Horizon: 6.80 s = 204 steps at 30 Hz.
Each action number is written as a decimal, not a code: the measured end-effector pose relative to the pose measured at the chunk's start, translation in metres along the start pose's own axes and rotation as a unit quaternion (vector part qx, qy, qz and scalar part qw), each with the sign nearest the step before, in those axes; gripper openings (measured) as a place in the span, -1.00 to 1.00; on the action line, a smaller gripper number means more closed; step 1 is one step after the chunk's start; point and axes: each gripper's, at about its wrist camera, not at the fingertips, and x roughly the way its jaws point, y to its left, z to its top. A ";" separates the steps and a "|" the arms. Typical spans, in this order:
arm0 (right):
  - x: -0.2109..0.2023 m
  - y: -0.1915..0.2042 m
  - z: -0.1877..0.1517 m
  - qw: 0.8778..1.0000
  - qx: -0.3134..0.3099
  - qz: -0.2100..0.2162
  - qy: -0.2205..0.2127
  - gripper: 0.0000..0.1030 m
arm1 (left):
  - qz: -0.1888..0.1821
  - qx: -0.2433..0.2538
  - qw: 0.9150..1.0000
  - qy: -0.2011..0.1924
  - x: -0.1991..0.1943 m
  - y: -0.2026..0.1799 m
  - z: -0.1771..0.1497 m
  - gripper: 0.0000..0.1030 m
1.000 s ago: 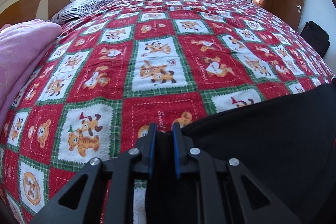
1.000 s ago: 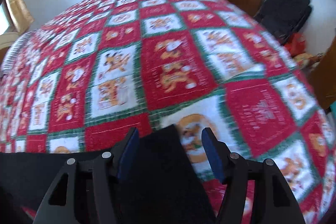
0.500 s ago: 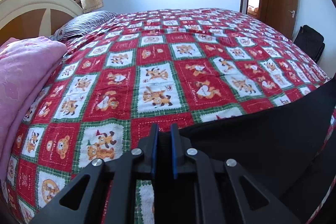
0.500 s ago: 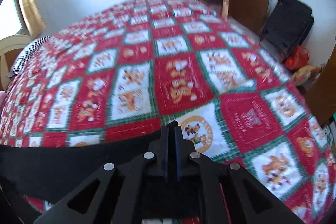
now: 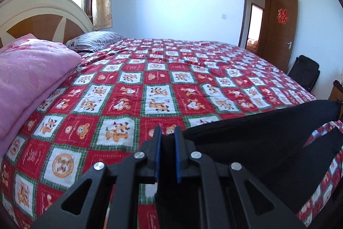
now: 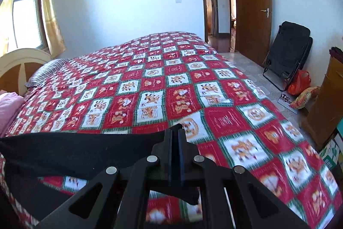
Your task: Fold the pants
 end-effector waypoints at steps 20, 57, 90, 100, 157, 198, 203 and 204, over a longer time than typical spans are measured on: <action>-0.052 -0.035 -0.121 0.997 -0.010 -0.017 0.073 -0.87 | 0.000 -0.002 1.000 0.015 -0.041 0.006 -0.109 -0.62; -0.028 0.417 -0.234 0.866 -0.448 0.207 0.078 0.06 | -0.041 -0.019 0.999 -0.013 -0.049 -0.016 -0.104 -0.81; -0.046 0.402 -0.233 0.858 -0.445 0.231 0.112 -0.61 | 0.001 -0.074 0.997 0.000 -0.072 0.022 -0.123 -0.99; -0.009 0.423 -0.146 0.907 -0.267 0.299 0.127 -0.05 | -0.014 -0.018 1.000 -0.004 -0.040 -0.028 -0.108 -0.52; -0.077 -0.034 -0.135 0.980 0.176 0.023 0.088 -0.19 | -0.208 0.268 0.938 0.069 0.007 -0.338 -0.128 -0.09; -0.008 -0.042 -0.080 0.989 0.108 0.013 0.101 -0.79 | -0.224 0.225 0.946 0.070 0.016 -0.316 -0.128 0.41; 0.012 -0.038 -0.090 0.986 0.083 -0.024 0.144 -0.61 | -0.217 0.216 0.950 0.066 0.011 -0.310 -0.126 0.41; 0.003 -0.038 -0.087 0.986 0.076 -0.052 0.136 -0.24 | -0.212 0.209 0.952 0.065 0.010 -0.308 -0.124 0.41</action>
